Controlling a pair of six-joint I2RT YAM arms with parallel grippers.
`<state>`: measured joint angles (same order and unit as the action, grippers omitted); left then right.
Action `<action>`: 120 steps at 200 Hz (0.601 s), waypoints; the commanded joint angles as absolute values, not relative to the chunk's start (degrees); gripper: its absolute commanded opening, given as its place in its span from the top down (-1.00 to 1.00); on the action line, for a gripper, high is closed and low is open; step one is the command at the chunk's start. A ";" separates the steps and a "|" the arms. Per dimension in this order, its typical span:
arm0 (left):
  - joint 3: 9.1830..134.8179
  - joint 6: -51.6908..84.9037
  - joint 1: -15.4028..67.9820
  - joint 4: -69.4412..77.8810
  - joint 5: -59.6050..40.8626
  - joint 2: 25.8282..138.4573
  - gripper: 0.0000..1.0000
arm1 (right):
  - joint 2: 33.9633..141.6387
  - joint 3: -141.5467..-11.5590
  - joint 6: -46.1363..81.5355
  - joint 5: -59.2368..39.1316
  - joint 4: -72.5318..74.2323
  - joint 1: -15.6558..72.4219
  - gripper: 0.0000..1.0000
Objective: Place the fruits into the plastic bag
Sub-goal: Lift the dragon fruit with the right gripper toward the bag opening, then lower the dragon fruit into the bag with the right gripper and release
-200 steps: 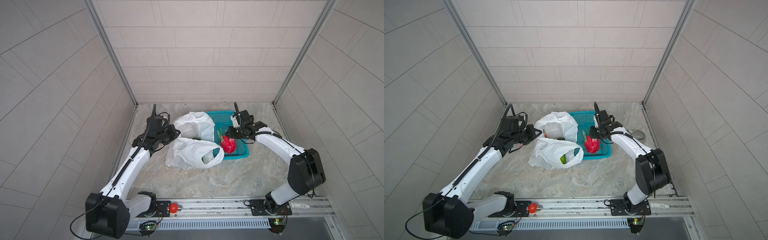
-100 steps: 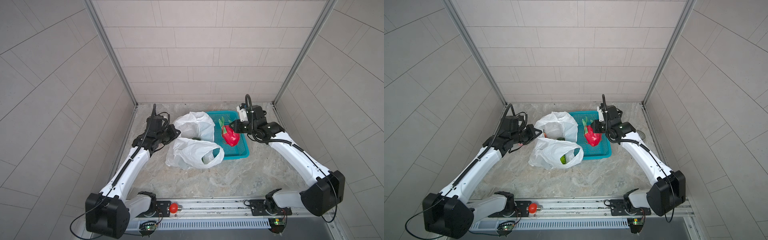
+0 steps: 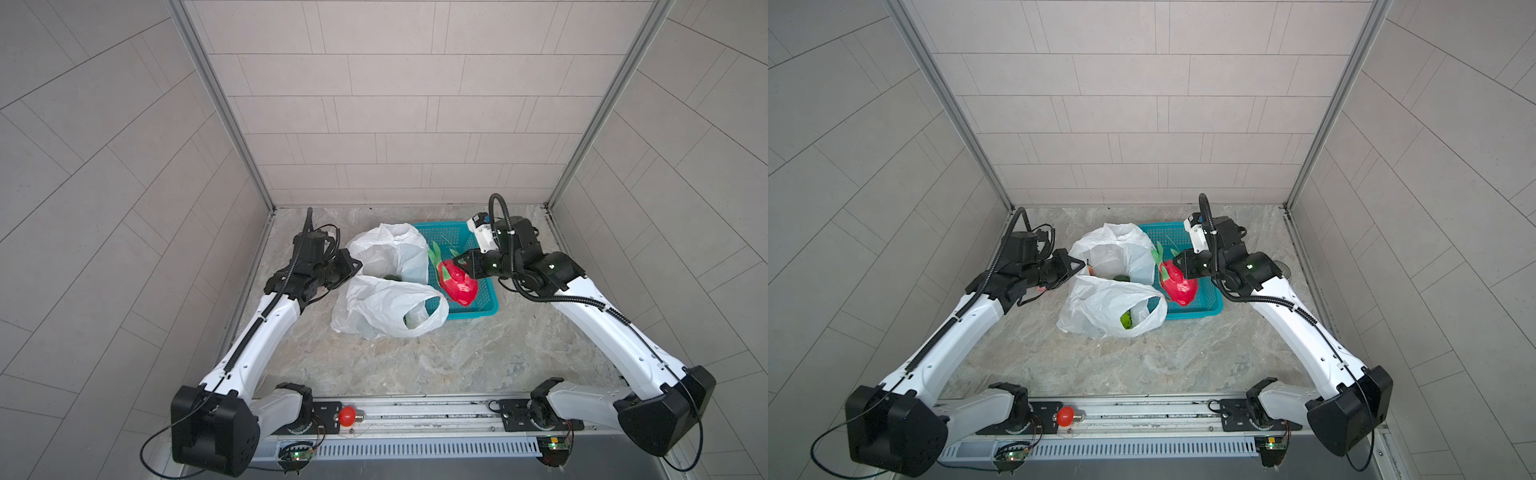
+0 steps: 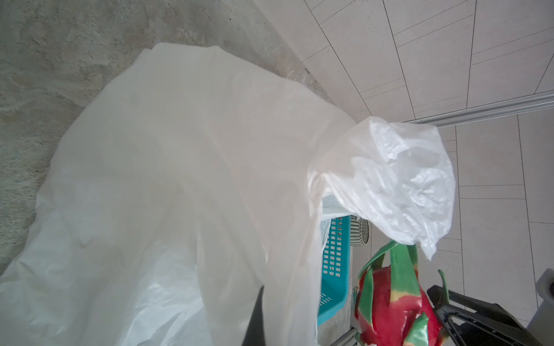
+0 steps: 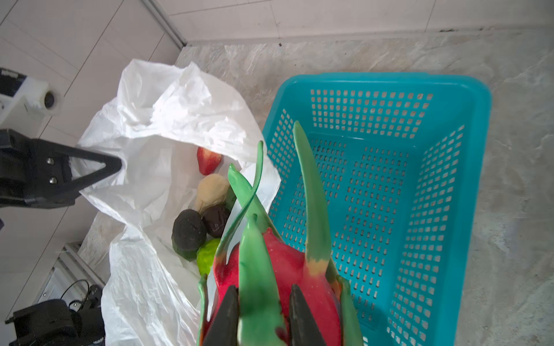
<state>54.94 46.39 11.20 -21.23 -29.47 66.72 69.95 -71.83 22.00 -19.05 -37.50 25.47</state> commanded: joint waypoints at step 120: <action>56.17 44.30 11.61 -19.77 -31.18 66.50 1.00 | 69.94 -74.19 20.35 -25.41 -36.08 33.89 0.94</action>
